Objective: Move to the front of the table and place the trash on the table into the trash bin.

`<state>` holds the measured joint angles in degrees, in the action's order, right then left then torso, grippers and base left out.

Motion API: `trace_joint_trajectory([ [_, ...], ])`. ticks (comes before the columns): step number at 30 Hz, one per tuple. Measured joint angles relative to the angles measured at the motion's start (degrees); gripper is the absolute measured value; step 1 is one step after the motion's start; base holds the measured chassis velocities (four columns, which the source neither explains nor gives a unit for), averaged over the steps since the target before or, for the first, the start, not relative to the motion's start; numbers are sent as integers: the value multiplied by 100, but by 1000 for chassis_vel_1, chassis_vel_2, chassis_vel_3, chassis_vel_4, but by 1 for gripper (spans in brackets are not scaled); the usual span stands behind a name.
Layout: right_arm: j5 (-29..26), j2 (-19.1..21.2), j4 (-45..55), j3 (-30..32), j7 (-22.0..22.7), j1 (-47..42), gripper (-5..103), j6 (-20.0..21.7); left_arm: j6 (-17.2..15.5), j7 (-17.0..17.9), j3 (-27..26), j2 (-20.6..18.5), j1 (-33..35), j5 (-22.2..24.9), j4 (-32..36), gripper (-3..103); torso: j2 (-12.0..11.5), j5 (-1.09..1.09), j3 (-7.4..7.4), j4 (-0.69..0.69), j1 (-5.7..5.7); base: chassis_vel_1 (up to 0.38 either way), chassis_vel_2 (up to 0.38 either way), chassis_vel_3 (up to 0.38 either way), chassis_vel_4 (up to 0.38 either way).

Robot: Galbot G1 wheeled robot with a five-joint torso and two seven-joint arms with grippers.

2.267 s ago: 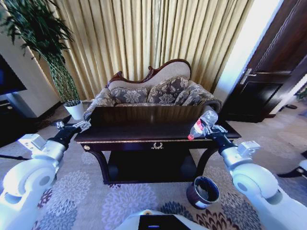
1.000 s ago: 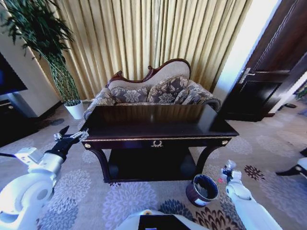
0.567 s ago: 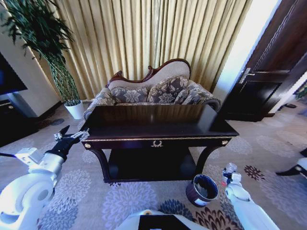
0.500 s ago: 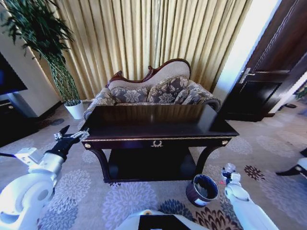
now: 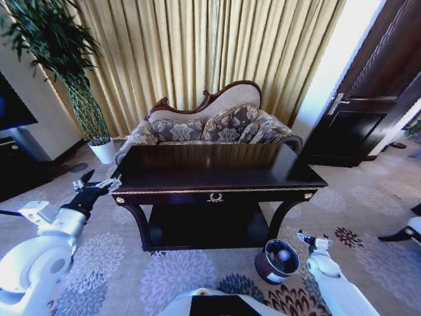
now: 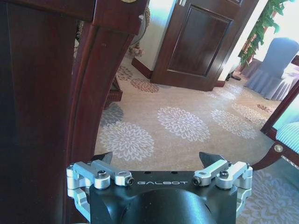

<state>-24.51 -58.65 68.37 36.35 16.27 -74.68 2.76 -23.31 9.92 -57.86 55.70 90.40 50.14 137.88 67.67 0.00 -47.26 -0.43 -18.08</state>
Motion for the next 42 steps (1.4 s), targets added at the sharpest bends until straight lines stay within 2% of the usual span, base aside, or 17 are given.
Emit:
trace_joint_trajectory([
  [13, -33, -32, 156, 34, 2, -67, 100, 17, 5, -3, -2, 6, 26, 0, 2, 100, 0, 0, 0, 0, 0, 0, 0, 0, 0],
  [18, -397, -37, 559, 115, -10, -195, 100, 186, 11, -6, -4, 32, 20, 0, 5, 100, 0, 1, 0, 0, 0, 0, 0, 0, 0],
  [20, -850, 7, 1242, 252, -101, -400, 100, 426, 19, -8, -4, 56, -11, 2, 4, 100, 0, 0, 0, 0, 0, 0, 0, 0, 0],
  [21, -850, 7, 1242, 252, -101, -400, 100, 426, 19, -8, -4, 56, -11, 2, 4, 100, 0, 0, 0, 0, 0, 0, 0, 0, 0],
  [23, -1033, 29, 1868, 429, -210, -597, 100, 564, 26, -8, -3, 82, -22, 4, 0, 100, 0, -2, 0, 1, 0, 0, 0, 0, 0],
  [30, -1033, -2, 3106, 973, -313, -1007, 100, 582, 153, -7, -51, 115, -9, 10, -17, 100, 0, 1, 0, 0, 0, 0, 0, 0, 0],
  [33, -1094, 51, 4014, 1482, -523, -1331, 100, 668, 164, -9, -83, 115, -21, 35, -13, 100, 0, -1, 0, 0, 0, 0, 0, 0, 0],
  [35, -1124, 68, 4165, 1560, -553, -1386, 100, 702, 165, -9, -87, 115, -23, 38, -9, 100, 0, -1, 0, 0, 0, 0, 0, 0, 0],
  [37, -1313, 131, 4815, 1821, -626, -1592, 100, 856, 166, -11, -93, 115, -25, 46, 6, 100, 1, -1, 0, 0, 0, 0, 0, 0, 0],
  [42, -1743, 220, 5801, 1926, -634, -1737, 100, 1196, 146, -9, -144, 110, -35, 148, 57, 100, 0, 0, 0, 0, 0, 0, 0, 0, 0],
])
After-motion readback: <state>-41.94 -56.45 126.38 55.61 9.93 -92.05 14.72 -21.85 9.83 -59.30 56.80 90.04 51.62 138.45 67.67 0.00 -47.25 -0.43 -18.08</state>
